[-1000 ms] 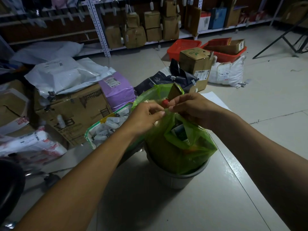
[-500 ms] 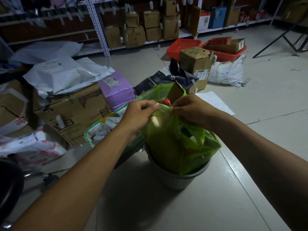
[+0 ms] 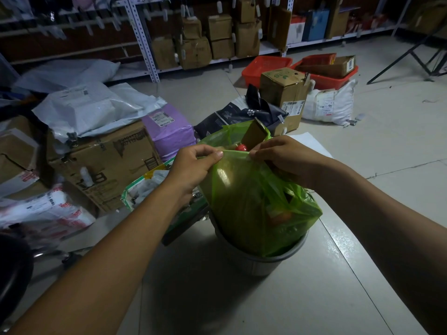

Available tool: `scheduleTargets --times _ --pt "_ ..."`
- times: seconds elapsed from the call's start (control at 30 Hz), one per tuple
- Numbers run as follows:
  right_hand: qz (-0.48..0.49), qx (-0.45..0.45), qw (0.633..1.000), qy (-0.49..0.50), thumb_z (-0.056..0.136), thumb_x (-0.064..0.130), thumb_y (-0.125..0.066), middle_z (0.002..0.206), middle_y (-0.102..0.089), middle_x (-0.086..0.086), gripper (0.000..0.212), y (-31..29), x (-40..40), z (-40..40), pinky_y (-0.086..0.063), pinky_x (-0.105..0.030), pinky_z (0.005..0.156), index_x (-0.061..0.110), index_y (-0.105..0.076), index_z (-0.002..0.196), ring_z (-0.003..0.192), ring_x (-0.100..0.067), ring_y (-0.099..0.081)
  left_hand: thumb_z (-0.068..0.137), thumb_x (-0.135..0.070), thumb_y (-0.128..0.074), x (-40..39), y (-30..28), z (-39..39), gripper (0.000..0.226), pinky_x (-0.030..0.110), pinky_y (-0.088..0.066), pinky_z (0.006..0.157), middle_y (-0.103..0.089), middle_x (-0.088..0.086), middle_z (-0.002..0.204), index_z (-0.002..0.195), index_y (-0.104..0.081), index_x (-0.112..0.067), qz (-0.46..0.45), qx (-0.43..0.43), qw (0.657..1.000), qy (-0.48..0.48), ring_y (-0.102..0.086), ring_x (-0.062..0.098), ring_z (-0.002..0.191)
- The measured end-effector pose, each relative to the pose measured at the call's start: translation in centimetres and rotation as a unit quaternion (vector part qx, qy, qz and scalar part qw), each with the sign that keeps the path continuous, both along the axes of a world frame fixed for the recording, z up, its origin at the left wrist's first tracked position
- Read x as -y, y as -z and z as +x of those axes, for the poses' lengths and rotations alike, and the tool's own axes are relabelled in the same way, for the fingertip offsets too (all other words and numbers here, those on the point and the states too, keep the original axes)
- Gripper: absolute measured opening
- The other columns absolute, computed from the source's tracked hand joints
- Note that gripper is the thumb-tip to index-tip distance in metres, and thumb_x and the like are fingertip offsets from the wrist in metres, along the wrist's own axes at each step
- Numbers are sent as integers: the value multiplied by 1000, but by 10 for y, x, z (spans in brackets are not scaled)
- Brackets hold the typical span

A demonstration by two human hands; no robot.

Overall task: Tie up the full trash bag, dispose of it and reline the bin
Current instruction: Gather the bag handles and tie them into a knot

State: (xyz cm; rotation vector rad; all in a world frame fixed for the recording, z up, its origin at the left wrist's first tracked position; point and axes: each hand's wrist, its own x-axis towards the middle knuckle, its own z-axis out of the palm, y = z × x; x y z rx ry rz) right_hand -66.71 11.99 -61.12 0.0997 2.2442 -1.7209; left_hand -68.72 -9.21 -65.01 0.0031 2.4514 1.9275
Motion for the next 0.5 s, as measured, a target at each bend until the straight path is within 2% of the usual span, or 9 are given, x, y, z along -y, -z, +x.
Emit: scheduleTargets --times 0.1,0.2,0.3,0.33,0.43,0.5 --pt "3 -5 1000 -4 92 16 -65 94 -75 -13 12 0 -2 2 -61 -35 76 9 -76 94 84 -27 -72 86 -28 -73 1 1 1 11 26 -46 70 -72 -6 91 76 -77 -30 19 4 1000 22 -64 14 91" --pt "-37 13 999 0 93 11 -62 86 -72 -15 13 -2 -2 3 -59 -29 63 9 -73 87 75 -24 -69 85 -32 -74 6 3 -2 10 31 -50 78 -70 -8 105 75 -75 -34 -12 -20 999 46 -63 17 100" --pt "-56 22 998 10 92 9 -60 77 -69 -11 17 -1 -1 2 -53 -25 56 12 -71 80 68 -21 -67 85 -33 -73 15 4 -6 15 30 -48 85 -64 -19 113 71 -71 -37 -84 -66 990 88 -60 9 107" --pt "-58 22 998 9 92 8 -60 76 -69 -10 17 0 -1 1 -53 -26 57 12 -71 80 69 -22 -67 86 -34 -72 18 4 -7 15 30 -48 86 -66 -18 110 71 -70 -36 -96 -67 988 100 -61 7 105" --pt "-61 27 998 6 92 9 -61 75 -70 -10 17 0 -2 0 -54 -28 61 13 -71 79 70 -22 -68 88 -37 -70 25 6 -6 14 36 -52 79 -72 -8 90 74 -69 -36 -135 -67 982 115 -63 9 84" --pt "-61 34 998 1 92 10 -61 72 -71 -8 19 0 -2 0 -53 -26 57 14 -72 77 65 -19 -69 87 -38 -70 29 5 -6 15 34 -52 75 -73 -12 92 72 -67 -37 -149 -71 978 125 -63 11 81"
